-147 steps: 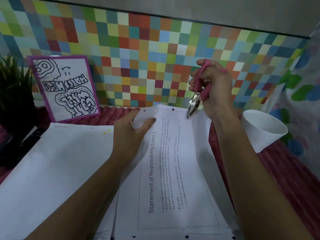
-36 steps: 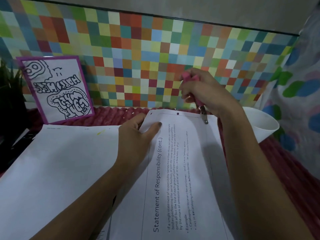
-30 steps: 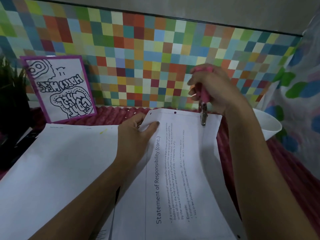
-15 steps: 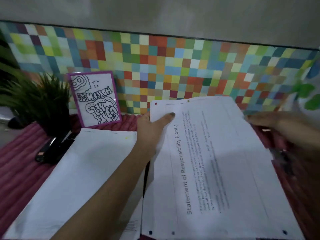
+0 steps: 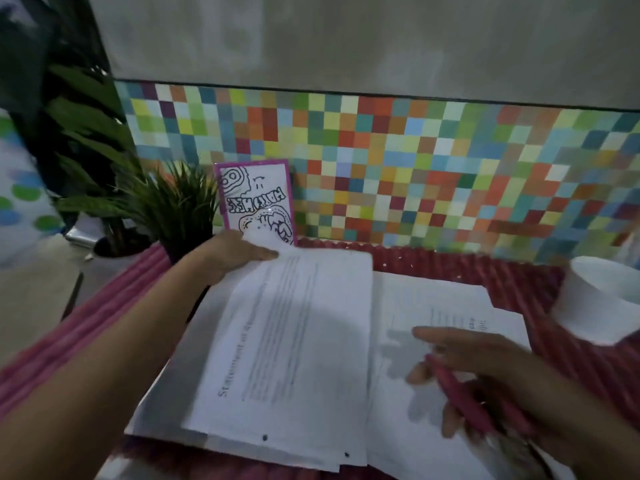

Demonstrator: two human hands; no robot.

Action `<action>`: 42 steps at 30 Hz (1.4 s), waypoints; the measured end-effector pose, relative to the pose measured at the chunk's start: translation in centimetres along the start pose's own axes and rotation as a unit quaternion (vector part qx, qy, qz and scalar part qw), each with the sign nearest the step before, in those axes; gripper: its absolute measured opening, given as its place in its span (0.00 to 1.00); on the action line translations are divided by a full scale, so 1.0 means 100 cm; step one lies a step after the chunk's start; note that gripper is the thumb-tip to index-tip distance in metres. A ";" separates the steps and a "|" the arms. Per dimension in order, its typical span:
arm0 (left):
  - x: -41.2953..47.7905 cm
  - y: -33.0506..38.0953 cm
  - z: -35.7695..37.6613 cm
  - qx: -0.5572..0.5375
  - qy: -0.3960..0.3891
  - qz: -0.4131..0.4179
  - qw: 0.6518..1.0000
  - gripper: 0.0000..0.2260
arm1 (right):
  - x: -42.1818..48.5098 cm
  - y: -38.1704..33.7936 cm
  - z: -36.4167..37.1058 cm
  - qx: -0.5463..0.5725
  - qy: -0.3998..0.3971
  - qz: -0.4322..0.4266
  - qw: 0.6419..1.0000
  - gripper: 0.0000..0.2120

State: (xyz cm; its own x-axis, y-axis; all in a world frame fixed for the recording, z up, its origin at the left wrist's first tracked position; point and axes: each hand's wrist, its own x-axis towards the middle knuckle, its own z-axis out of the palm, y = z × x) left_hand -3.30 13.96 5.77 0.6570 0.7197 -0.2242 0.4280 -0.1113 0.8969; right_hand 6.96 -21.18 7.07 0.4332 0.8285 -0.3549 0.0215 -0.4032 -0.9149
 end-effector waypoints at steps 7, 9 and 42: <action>0.014 -0.042 0.005 0.019 0.043 -0.003 0.999 0.08 | 0.062 -0.002 0.042 -0.078 0.065 0.047 0.994 0.22; 0.018 -0.045 0.006 0.049 0.077 0.035 0.995 0.07 | 0.077 -0.008 0.050 -0.105 0.068 0.055 0.991 0.16; -0.018 -0.084 0.015 0.446 0.230 0.123 0.856 0.04 | 0.094 -0.029 0.070 -0.095 0.041 0.114 0.988 0.24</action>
State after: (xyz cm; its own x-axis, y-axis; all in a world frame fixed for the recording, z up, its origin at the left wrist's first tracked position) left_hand -7.11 12.56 -1.92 0.5697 0.7701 0.2870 0.7498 -0.6300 0.2023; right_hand 4.67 -9.48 5.05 0.5177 0.6761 -0.5243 0.0792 -0.6480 -0.7575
